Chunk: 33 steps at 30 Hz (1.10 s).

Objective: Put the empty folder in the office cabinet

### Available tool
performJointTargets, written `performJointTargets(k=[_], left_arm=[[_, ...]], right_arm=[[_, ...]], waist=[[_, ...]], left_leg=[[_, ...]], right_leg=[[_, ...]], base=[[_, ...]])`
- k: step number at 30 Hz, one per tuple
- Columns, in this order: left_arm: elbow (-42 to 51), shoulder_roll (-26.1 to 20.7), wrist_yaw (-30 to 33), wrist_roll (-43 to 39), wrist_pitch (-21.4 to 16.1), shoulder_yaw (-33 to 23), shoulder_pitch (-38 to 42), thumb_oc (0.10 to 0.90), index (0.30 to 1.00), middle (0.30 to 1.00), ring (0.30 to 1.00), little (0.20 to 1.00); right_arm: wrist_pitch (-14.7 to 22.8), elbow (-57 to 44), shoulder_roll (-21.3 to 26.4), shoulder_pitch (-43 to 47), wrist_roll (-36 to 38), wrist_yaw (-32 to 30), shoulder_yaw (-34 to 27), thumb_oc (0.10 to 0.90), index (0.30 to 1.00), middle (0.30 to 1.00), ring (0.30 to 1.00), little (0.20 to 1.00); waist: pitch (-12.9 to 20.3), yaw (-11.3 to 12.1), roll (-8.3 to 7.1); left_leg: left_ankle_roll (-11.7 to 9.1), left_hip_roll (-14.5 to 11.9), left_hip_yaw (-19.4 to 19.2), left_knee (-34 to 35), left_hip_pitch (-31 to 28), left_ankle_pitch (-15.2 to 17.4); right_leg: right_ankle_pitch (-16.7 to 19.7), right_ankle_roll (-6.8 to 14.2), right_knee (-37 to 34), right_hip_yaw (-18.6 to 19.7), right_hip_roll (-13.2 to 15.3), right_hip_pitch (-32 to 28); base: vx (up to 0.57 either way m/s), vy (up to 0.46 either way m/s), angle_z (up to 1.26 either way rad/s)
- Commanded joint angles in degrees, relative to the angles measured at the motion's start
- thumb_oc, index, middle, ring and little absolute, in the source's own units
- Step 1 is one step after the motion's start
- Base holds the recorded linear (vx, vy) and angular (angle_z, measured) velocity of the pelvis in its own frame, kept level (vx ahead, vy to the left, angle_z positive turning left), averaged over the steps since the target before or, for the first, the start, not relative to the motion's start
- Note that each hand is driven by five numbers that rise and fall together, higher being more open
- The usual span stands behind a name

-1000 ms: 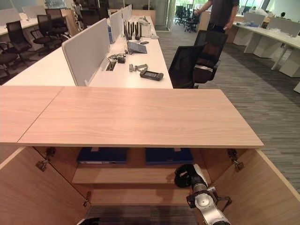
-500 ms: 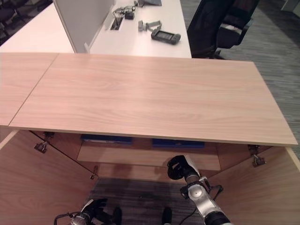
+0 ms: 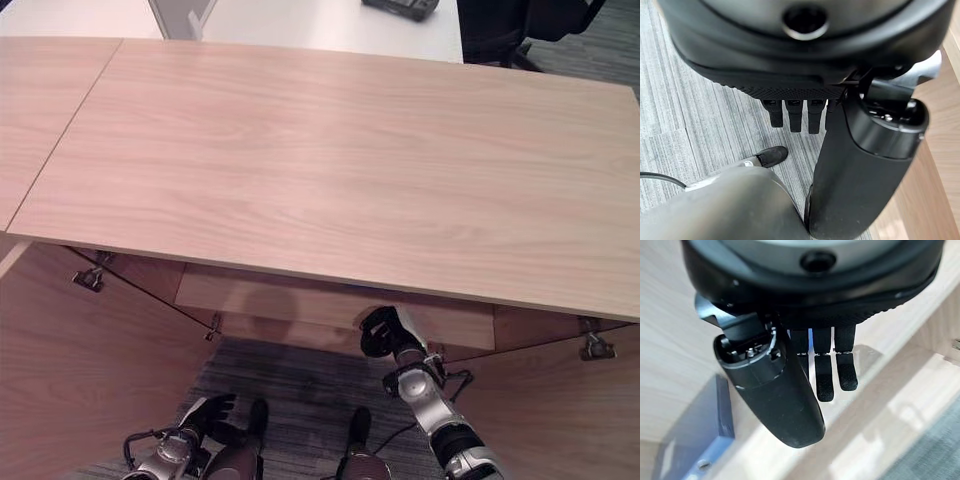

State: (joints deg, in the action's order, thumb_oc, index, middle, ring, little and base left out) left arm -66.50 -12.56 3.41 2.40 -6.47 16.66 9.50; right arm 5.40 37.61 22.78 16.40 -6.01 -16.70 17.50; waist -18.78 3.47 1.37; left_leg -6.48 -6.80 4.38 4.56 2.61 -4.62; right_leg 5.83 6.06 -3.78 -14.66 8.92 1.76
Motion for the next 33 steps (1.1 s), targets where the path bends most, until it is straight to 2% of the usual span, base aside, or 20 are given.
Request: performJointTargets(k=[1, 9, 16, 20, 25, 29, 33], left_arm=[[-2.77, -1.02, 1.39, -0.15, -0.87, 2.97, 1.87, 0.800, 0.900, 0.900, 0.900, 0.900], [-2.75, -1.01, 1.59, -0.30, -0.82, 2.98, 2.31, 0.800, 0.900, 0.900, 0.900, 0.900], [-2.23, -1.23, 1.54, -0.42, -0.95, 3.74, 2.46, 0.800, 0.900, 0.900, 0.900, 0.900], [-1.95, -1.34, 1.81, -1.32, -1.09, 4.48, 3.36, 0.800, 0.900, 0.900, 0.900, 0.900], [-0.42, -1.87, 2.06, -3.16, -1.82, 6.66, 5.40, 0.800, 0.900, 0.900, 0.900, 0.900], [0.17, -2.07, 2.50, -4.34, -2.21, 7.78, 6.41, 0.800, 0.900, 0.900, 0.900, 0.900], [0.37, -2.33, 2.70, -5.10, -2.54, 8.70, 6.28, 0.800, 0.900, 0.900, 0.900, 0.900]], right_arm=[[4.94, -6.71, 1.43, 4.15, 1.48, -4.91, -3.31, 0.400, 0.300, 0.300, 0.300, 0.300], [4.98, -8.05, 1.68, 4.75, 1.56, -6.00, -4.33, 0.400, 0.300, 0.300, 0.300, 0.300], [4.51, -4.90, 1.30, 6.49, 1.97, -6.32, -3.96, 0.400, 0.300, 0.300, 0.300, 0.300], [4.05, -0.87, 0.66, 9.19, 3.34, -6.65, -3.15, 0.400, 0.300, 0.300, 0.300, 0.300], [2.80, 6.20, 1.31, 15.43, 6.75, -6.97, -2.39, 0.400, 0.300, 0.300, 0.300, 0.300], [2.87, 9.22, 2.55, 19.28, 8.94, -7.32, -2.28, 0.400, 0.300, 0.300, 0.300, 0.300], [2.90, 11.54, 4.34, 22.28, 10.89, -7.83, -3.00, 0.400, 0.300, 0.300, 0.300, 0.300]], waist=[[2.18, 1.52, -0.02], [1.21, 1.58, 0.03], [0.01, 1.95, 0.46], [-1.84, 2.48, 1.11], [-5.47, 3.37, 2.61], [-6.39, 3.92, 3.13], [-5.69, 4.54, 3.60]], left_leg=[[-1.26, -1.79, 1.15, 0.38, -1.83, 2.13], [-1.25, -1.99, 1.07, 0.44, -2.32, 2.27], [-1.30, -2.16, 0.91, 0.44, -2.66, 2.34], [-1.36, -2.24, 1.00, 0.40, -2.46, 2.00], [-1.56, -2.20, 1.89, -0.36, 0.62, 0.45], [-1.79, -2.19, 2.85, -1.31, 4.86, -0.87], [-2.06, -1.89, 4.21, -3.05, 10.05, -1.60]], right_leg=[[-8.09, 5.88, 15.80, 3.31, 6.02, 3.82], [-8.39, 5.84, 16.61, 3.62, 5.93, 4.19], [-8.51, 5.84, 17.43, 3.85, 5.85, 4.70], [-8.66, 5.75, 18.44, 3.97, 5.81, 5.62], [-8.38, 5.77, 20.34, 4.00, 6.06, 8.68], [-8.14, 5.89, 21.38, 3.76, 6.79, 11.56], [-8.00, 5.92, 22.11, 3.35, 7.45, 14.68]], base=[[0.00, 0.000, 0.00], [0.00, 0.000, 0.00], [0.00, -0.001, 0.00], [-0.07, -0.001, 0.00], [-0.08, -0.001, 0.04], [-0.07, -0.016, 0.07], [-0.04, -0.014, 0.13]])
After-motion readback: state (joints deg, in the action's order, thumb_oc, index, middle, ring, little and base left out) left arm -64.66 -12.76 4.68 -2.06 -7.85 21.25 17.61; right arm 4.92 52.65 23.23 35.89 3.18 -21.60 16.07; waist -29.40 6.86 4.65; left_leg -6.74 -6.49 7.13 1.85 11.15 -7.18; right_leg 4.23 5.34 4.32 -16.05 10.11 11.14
